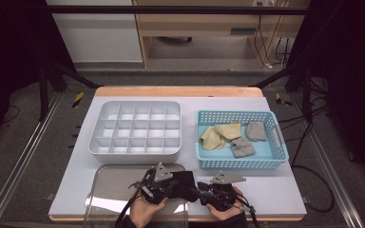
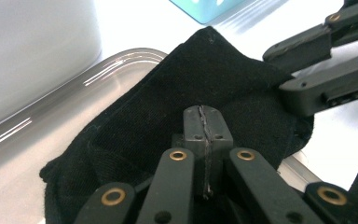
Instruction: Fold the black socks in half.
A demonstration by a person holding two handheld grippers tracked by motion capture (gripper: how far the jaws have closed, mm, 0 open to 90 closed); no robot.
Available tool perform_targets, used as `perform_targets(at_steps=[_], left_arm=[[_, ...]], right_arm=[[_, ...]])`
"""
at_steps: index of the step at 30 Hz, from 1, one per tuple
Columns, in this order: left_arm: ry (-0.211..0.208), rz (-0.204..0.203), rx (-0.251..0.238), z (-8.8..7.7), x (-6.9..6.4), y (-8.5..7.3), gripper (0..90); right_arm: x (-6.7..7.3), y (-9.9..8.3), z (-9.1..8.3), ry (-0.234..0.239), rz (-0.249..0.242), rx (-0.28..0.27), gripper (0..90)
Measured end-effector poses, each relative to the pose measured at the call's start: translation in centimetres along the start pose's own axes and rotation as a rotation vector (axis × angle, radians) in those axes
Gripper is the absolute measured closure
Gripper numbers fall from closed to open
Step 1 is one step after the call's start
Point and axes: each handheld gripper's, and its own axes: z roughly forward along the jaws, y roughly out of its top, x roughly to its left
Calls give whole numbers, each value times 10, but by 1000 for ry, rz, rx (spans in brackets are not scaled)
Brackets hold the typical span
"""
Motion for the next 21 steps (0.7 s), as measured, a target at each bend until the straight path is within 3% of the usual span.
perform_targets(at_steps=[8,11,16,21], left_arm=[[-4,-12,-5,1,0,-1,887],[-4,-19,-5,0,1,-1,887],[-11,-40,-5,1,2,0,887],[-19,-50,-18,-1,3,-1,885]], right_arm=[[0,-2,3,43,33,12,843],[1,3,-1,41,10,19,864],[12,18,-10,55,-56,-40,870],[23,27,-7,71,-112,-30,869]])
